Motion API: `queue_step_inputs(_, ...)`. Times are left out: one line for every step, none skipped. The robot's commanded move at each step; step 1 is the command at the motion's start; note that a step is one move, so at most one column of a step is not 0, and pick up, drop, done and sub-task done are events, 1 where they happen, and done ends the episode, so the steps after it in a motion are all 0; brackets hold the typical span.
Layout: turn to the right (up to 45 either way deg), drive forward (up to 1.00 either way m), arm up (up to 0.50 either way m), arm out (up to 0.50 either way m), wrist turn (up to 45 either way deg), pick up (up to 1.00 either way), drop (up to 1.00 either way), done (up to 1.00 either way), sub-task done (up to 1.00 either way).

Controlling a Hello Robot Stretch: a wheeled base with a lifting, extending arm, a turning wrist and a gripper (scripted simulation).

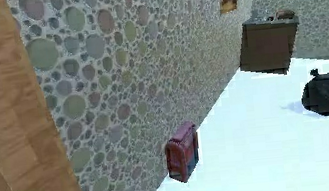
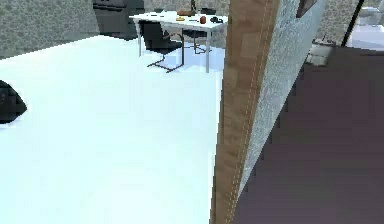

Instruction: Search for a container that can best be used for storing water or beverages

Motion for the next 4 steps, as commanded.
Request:
queue_step_inputs(27.0, 0.00, 0.00, 0.00, 0.0, 0.00, 0.00, 0.00, 0.00)
queue_step_inputs(0.0, 1.00, 0.00, 0.00, 0.0, 0.00, 0.00, 0.00, 0.00)
queue_step_inputs(3.0, 0.00, 0.00, 0.00, 0.0, 0.00, 0.00, 0.00, 0.00)
queue_step_inputs(0.0, 1.00, 0.00, 0.00, 0.0, 0.00, 0.00, 0.00, 0.00)
